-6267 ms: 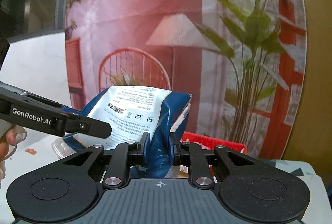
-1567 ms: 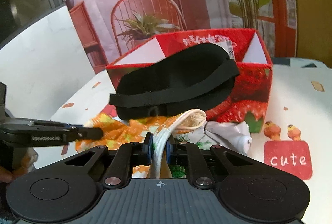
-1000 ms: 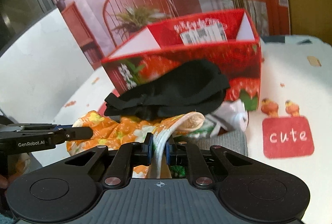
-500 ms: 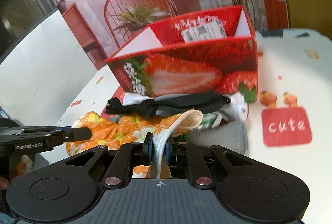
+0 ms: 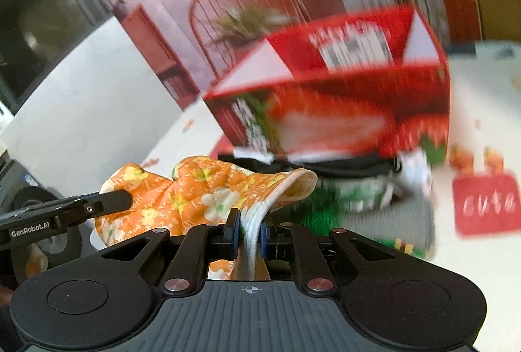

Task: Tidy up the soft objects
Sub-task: 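Lift the orange pillow with both grippers and carry it over the red box, then lower the orange pillow into the red box and open both grippers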

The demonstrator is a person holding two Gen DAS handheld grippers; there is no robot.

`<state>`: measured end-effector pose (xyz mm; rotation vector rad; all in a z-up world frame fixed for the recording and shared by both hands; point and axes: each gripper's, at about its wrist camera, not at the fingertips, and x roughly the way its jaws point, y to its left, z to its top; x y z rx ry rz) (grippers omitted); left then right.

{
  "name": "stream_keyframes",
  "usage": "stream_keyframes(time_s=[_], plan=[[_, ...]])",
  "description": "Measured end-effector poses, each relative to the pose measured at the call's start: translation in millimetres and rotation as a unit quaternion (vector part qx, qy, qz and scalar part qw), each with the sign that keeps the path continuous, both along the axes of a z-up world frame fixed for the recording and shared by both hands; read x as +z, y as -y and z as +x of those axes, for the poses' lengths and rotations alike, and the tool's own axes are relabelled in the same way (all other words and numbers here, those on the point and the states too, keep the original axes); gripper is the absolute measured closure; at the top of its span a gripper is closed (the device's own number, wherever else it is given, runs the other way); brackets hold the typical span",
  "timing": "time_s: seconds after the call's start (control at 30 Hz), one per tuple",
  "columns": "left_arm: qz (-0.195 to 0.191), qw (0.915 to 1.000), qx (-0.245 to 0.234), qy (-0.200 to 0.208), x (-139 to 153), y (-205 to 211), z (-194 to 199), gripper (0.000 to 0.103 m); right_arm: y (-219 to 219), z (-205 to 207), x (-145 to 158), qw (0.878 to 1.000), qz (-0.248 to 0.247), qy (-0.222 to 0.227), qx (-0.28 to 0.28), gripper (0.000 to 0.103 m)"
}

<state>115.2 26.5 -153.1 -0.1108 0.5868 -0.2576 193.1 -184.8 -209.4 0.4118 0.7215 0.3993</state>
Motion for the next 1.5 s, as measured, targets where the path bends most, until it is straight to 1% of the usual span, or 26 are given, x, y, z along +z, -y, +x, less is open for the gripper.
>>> stream_keyframes(time_s=[0.1, 0.27, 0.43, 0.57, 0.67, 0.83, 0.9, 1.0, 1.1, 1.23, 1.33, 1.5], plan=[[0.000, 0.9999, -0.007, 0.015, 11, 4, 5, 0.090, 4, 1, 16, 0.999, -0.014, 0.029, -0.002, 0.092], [0.000, 0.9994, -0.014, 0.033, 27, 11, 20, 0.090, 11, 13, 38, 0.998, -0.028, 0.063, -0.003, 0.092], [0.014, 0.9984, -0.022, 0.049, 40, 20, 44, 0.090, 20, 30, 58, 0.994, -0.045, 0.094, -0.009, 0.092], [0.019, 0.9979, -0.029, 0.055, 47, 28, 72, 0.090, 28, 51, 71, 0.990, -0.068, 0.123, -0.016, 0.092], [0.041, 0.9968, -0.029, 0.062, 49, 36, 99, 0.089, 34, 72, 77, 0.987, -0.090, 0.135, -0.021, 0.092], [0.064, 0.9963, -0.023, 0.054, 43, 44, 151, 0.089, 36, 114, 78, 0.979, -0.139, 0.144, -0.030, 0.092], [0.068, 0.9965, -0.017, 0.044, 38, 49, 173, 0.090, 37, 133, 74, 0.977, -0.157, 0.141, -0.039, 0.092], [0.071, 0.9972, -0.013, 0.019, 27, 55, 204, 0.090, 36, 160, 65, 0.974, -0.178, 0.134, -0.048, 0.093], [0.072, 0.9972, -0.012, -0.014, 13, 58, 231, 0.090, 36, 183, 53, 0.971, -0.198, 0.123, -0.052, 0.093], [0.077, 0.9947, -0.020, -0.066, -7, 60, 254, 0.090, 35, 200, 37, 0.972, -0.209, 0.101, -0.043, 0.093], [0.085, 0.9913, -0.031, -0.096, -21, 62, 263, 0.090, 34, 208, 23, 0.975, -0.207, 0.073, -0.033, 0.093], [0.086, 0.9849, -0.050, -0.142, -40, 61, 270, 0.090, 37, 216, -1, 0.984, -0.174, 0.014, -0.028, 0.093]])
